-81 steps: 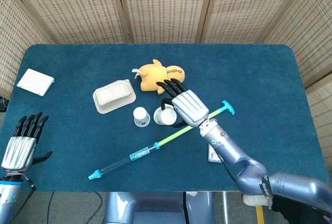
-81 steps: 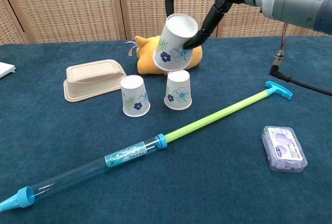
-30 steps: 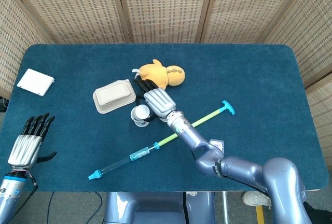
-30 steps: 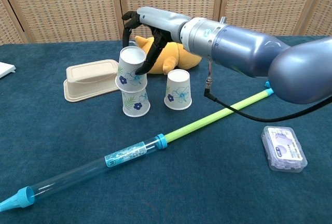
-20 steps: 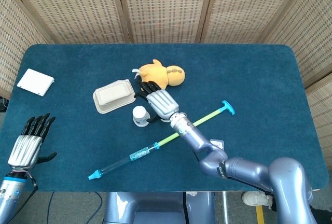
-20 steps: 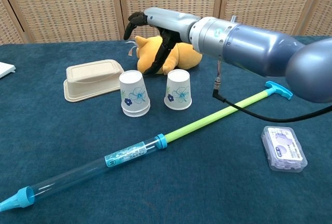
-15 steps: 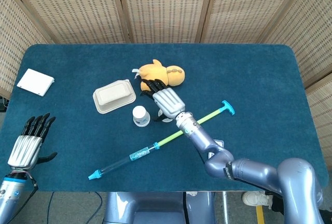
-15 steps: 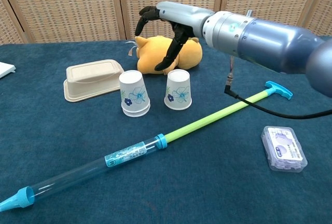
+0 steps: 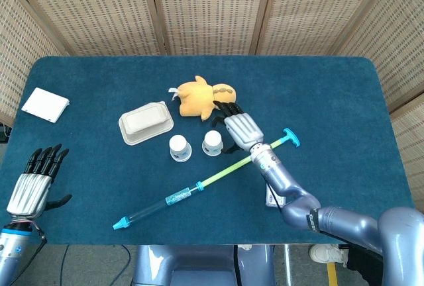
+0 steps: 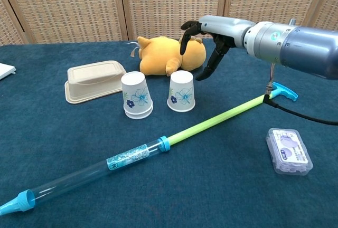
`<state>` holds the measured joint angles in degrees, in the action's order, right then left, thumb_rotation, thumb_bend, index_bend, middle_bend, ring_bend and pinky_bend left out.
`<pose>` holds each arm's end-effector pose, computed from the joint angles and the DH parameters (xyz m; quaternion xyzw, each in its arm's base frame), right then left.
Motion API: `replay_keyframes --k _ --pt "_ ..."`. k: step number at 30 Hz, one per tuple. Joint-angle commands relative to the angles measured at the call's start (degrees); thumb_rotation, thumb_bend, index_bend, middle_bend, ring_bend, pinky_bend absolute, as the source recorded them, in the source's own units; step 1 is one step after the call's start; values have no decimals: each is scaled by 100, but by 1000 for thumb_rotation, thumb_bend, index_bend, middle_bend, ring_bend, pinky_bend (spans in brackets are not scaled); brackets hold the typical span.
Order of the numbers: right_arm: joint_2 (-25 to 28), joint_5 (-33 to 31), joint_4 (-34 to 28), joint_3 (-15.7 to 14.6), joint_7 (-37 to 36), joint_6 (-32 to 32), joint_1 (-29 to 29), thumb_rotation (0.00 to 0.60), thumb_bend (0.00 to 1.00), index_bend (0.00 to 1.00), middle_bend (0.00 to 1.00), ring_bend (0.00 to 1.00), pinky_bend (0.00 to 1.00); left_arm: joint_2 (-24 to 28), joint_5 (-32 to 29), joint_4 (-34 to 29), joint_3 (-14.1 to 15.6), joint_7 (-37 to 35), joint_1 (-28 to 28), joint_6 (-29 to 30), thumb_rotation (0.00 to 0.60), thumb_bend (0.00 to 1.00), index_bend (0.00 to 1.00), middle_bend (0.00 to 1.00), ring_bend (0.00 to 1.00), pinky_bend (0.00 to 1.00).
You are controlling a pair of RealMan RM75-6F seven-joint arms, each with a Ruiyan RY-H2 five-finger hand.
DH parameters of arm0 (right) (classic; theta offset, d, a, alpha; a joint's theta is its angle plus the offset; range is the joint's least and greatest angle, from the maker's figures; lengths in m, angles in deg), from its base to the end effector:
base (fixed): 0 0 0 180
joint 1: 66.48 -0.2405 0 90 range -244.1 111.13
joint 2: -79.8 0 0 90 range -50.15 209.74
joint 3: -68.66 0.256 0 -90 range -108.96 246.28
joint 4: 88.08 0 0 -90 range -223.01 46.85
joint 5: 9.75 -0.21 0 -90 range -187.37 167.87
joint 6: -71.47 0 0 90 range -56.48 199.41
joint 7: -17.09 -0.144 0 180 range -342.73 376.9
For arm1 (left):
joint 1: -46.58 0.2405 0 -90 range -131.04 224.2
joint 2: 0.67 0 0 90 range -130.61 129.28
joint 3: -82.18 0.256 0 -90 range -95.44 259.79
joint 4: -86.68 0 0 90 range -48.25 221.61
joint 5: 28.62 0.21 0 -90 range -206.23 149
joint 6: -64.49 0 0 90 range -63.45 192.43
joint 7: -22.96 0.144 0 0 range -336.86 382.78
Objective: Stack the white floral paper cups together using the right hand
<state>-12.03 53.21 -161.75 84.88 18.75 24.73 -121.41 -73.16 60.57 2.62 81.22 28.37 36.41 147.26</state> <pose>-0.0806 -0.4084 -0.0173 0.7163 -0.4189 0.4438 0.3383 -0.3049 0.2036 0.1114 -0.6584 -0.3370 -0.3758 0.5584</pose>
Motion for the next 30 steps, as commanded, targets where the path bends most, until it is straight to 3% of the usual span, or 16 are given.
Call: replay_keyframes --k 1,19,24,30 --pt "-85 -22 143 -26 -89 105 -5 600 130 356 0 0 2 -8 -6 3 -2 13 -6 -13 600 29 0 0 0 0" --pt "-842 37 1535 -8 -610 774 -291 600 144 351 0 0 3 -14 -54 3 2 39 -14 -73 600 40 0 0 0 0" --pt "-1097 170 1945 33 -796 703 -328 600 146 467 37 0 22 -30 -32 22 27 48 -33 -117 600 44 0 0 0 0" --pt "-1138 325 1942 85 -904 500 -308 600 152 605 108 0 37 -36 -50 29 22 41 -41 -137 600 45 0 0 0 0"
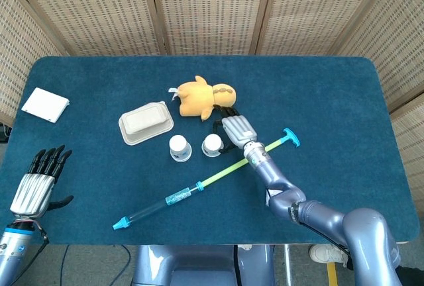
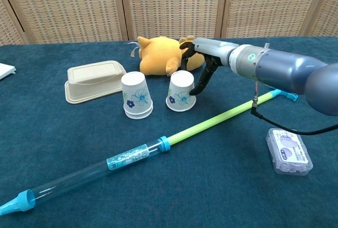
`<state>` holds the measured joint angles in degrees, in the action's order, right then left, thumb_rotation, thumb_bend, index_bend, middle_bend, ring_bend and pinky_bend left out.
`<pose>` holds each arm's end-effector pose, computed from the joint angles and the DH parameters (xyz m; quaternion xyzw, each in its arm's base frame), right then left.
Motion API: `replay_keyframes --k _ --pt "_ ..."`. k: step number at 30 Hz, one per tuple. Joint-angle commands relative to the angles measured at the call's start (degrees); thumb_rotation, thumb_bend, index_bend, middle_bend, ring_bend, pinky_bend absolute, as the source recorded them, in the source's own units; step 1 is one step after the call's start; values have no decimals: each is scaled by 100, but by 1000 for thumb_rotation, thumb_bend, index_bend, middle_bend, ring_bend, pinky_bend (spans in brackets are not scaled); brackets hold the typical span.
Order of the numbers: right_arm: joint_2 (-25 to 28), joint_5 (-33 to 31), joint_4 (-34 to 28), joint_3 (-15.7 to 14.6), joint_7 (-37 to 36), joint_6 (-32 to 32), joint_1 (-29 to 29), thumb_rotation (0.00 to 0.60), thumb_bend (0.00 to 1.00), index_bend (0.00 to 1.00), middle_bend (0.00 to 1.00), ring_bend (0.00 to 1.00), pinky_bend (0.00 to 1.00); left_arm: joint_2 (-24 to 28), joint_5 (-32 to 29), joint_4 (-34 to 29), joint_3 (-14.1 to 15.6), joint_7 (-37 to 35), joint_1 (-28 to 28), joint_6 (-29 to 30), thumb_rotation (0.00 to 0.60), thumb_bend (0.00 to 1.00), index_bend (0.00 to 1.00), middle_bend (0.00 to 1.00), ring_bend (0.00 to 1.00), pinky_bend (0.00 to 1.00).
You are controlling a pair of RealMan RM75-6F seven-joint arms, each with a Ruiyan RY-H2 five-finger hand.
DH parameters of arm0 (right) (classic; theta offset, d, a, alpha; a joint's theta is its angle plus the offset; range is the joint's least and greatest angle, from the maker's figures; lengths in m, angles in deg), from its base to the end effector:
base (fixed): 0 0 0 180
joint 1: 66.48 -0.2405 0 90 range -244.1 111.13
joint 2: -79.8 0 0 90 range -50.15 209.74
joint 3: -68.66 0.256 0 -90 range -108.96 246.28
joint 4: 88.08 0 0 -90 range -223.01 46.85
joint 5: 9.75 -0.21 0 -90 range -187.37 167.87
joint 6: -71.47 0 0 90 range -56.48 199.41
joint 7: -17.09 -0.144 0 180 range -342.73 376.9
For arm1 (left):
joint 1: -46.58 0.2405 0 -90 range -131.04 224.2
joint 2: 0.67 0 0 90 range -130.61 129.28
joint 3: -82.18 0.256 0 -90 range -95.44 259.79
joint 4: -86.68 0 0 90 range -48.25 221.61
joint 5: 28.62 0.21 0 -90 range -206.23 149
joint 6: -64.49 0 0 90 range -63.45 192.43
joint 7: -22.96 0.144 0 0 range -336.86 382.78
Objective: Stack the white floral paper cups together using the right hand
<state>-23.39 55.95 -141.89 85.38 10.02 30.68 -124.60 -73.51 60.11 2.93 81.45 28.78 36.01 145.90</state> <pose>-0.0934 -0.4335 -0.0628 0.7070 -0.4509 0.4215 0.3451 -0.3065 0.2050 0.1066 -0.6644 -0.3417 -0.3660 0.5549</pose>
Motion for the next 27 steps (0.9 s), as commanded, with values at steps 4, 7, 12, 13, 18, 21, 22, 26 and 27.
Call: replay_keyframes --k 4,7,12,13,18,21,22,26,27 --pt "119 134 -321 72 45 -296 64 600 153 616 114 0 40 4 17 -12 7 -4 6 21 600 46 0 0 0 0" --pt "262 133 -608 125 153 -433 111 600 153 614 114 0 40 13 37 -20 5 -20 18 63 600 45 0 0 0 0" --pt "628 82 -1383 282 508 -798 221 600 154 612 110 0 39 51 67 -56 10 -78 42 125 600 46 0 0 0 0" --pt "768 152 -1701 345 652 -978 233 600 153 611 110 0 39 70 100 -76 20 -101 50 154 600 46 0 0 0 0" --pt "1132 -149 -2681 485 1335 -1203 287 600 153 605 110 0 39 135 232 -118 75 -193 72 233 600 46 0 0 0 0" --pt "1215 -343 -3070 544 1677 -1296 258 600 153 605 110 0 39 158 269 -105 95 -264 82 254 600 46 0 0 0 0" --pt "1219 -402 -3193 554 1786 -1323 236 600 153 605 110 0 39 171 272 -105 94 -293 82 257 600 46 0 0 0 0" --pt "1143 -545 -3383 553 2063 -1369 137 600 153 605 110 0 39 217 300 -137 100 -360 98 298 600 46 0 0 0 0" --pt "1091 -599 -3386 558 2127 -1373 94 600 153 605 110 0 39 228 321 -145 103 -375 105 323 600 46 0 0 0 0"
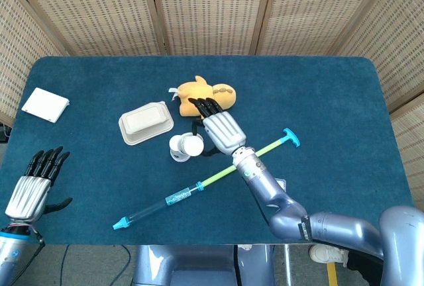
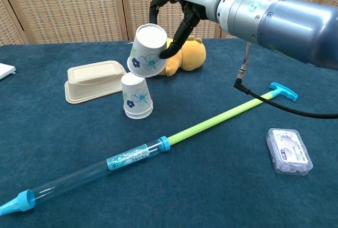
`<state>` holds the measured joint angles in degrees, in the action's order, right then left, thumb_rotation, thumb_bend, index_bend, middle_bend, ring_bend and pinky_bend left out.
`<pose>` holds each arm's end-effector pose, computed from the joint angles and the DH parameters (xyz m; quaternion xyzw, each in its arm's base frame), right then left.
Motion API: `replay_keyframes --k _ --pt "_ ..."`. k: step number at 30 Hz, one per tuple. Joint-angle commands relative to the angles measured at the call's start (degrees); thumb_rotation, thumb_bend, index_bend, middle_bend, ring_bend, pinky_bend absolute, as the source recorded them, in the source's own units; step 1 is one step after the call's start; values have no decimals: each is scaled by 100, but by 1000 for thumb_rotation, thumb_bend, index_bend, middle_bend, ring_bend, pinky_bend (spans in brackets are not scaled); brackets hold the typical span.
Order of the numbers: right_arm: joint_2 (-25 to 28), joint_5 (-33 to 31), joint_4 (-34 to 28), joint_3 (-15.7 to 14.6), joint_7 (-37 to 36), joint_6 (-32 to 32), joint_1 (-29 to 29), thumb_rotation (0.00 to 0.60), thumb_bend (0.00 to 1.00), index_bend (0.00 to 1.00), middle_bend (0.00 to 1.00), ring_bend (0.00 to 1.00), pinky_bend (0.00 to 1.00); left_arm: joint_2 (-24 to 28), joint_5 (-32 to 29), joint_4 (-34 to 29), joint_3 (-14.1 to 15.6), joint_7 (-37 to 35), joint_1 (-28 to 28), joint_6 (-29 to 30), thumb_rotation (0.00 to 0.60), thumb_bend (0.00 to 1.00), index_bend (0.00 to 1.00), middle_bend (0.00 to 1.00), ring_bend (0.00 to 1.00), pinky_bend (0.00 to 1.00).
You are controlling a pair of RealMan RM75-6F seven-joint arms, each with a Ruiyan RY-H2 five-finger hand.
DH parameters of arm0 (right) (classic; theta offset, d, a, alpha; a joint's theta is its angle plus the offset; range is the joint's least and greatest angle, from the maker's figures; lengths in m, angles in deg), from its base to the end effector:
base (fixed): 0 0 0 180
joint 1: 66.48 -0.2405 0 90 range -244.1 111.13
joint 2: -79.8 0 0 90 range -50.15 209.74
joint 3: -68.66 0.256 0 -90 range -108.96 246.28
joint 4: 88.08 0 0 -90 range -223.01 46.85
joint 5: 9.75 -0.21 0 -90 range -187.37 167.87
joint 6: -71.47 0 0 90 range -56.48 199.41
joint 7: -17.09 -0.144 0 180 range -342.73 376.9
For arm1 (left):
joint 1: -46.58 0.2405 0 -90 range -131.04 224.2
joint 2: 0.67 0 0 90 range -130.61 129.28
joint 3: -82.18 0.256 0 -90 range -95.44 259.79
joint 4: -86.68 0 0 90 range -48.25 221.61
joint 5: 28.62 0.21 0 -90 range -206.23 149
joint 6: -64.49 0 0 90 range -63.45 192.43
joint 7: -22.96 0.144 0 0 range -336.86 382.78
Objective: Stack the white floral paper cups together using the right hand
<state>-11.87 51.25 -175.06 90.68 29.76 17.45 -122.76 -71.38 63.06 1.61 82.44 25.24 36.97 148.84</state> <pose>-0.0088 -0.3801 -0.0007 0.7026 -0.3770 0.5170 0.3113 -0.3016 0.1953 0.1183 -0.6607 -0.3413 -0.3935 0.5405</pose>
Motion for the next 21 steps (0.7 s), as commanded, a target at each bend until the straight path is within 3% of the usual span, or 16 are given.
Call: replay_keyframes --k 1,10,21 --pt "-88 -161 -63 31 178 -47 -111 600 153 605 110 0 39 20 34 -16 7 -28 13 38 600 46 0 0 0 0" --pt "-365 -270 209 7 301 -6 -305 600 153 605 110 0 38 44 26 3 4 -107 28 54 600 46 0 0 0 0" --pt "-774 -217 1022 -13 43 187 -527 600 153 605 110 0 34 17 -55 46 -4 -104 -10 -94 600 46 0 0 0 0"
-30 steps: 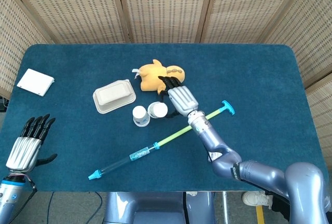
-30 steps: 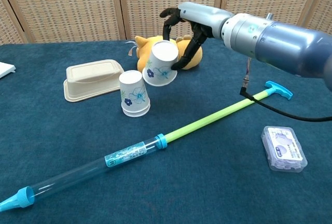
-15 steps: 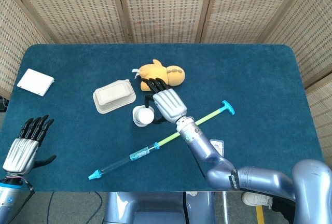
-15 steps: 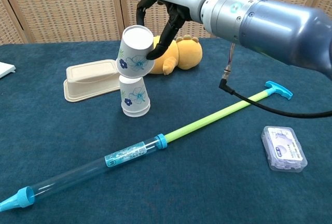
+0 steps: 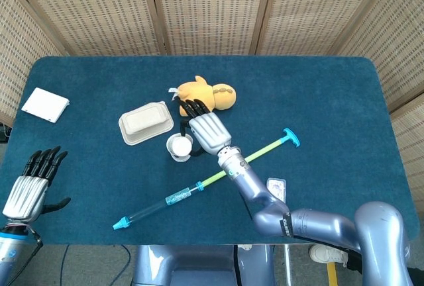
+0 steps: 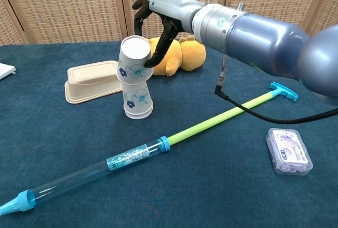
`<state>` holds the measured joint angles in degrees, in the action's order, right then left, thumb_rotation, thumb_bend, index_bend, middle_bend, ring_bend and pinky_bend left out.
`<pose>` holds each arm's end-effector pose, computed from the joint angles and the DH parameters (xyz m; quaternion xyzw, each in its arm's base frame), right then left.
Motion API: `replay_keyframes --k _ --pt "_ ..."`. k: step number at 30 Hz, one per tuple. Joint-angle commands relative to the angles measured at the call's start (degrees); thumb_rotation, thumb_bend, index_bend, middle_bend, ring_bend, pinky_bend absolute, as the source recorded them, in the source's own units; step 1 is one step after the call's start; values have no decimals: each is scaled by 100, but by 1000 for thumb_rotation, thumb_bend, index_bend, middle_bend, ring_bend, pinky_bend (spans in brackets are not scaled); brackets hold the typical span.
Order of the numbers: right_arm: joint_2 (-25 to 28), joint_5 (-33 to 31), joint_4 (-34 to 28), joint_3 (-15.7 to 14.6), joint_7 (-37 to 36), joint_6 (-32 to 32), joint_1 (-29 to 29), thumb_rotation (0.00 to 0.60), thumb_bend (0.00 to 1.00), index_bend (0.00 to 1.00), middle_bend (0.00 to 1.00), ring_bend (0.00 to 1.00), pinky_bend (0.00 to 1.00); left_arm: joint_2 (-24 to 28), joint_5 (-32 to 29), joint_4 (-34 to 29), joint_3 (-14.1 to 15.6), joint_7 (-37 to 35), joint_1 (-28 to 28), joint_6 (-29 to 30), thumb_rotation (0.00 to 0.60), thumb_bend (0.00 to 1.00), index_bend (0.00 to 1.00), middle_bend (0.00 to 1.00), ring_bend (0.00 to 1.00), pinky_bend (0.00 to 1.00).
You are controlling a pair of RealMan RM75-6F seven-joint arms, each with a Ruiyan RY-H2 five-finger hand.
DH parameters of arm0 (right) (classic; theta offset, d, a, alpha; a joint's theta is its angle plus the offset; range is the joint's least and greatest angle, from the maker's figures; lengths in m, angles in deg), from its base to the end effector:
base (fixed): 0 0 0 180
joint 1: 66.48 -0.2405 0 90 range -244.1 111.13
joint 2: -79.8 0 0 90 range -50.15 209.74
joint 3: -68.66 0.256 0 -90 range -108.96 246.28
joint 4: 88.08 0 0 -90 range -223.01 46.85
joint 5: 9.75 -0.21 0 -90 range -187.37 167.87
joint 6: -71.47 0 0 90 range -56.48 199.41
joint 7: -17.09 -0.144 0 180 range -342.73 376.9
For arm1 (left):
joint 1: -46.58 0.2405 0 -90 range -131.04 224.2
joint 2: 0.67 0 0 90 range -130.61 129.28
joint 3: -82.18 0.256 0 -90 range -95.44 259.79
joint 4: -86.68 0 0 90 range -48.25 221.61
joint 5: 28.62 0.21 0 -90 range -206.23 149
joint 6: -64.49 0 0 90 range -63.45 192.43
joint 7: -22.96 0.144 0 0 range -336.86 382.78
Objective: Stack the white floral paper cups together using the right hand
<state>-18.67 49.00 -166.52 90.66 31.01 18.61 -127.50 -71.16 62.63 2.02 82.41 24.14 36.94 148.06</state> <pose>0.0077 -0.3896 -0.0341 0.7118 -0.3730 0.5046 0.3157 -0.3052 0.1960 0.1190 -0.6597 -0.3494 -0.3901 0.5390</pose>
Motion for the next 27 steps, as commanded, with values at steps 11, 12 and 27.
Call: replay_keyframes --k 11,12,27 --pt "-414 92 885 -94 -202 394 -282 600 143 315 1 0 0 -29 -116 -5 -32 83 -19 -96 600 46 0 0 0 0" --pt "-419 99 894 -129 -165 419 -289 600 140 227 0 0 0 -28 -121 -12 -38 86 -15 -84 600 46 0 0 0 0" --pt "494 278 -202 -470 -88 -243 527 600 135 142 0 0 0 -62 -37 -18 -20 154 31 37 600 46 0 0 0 0"
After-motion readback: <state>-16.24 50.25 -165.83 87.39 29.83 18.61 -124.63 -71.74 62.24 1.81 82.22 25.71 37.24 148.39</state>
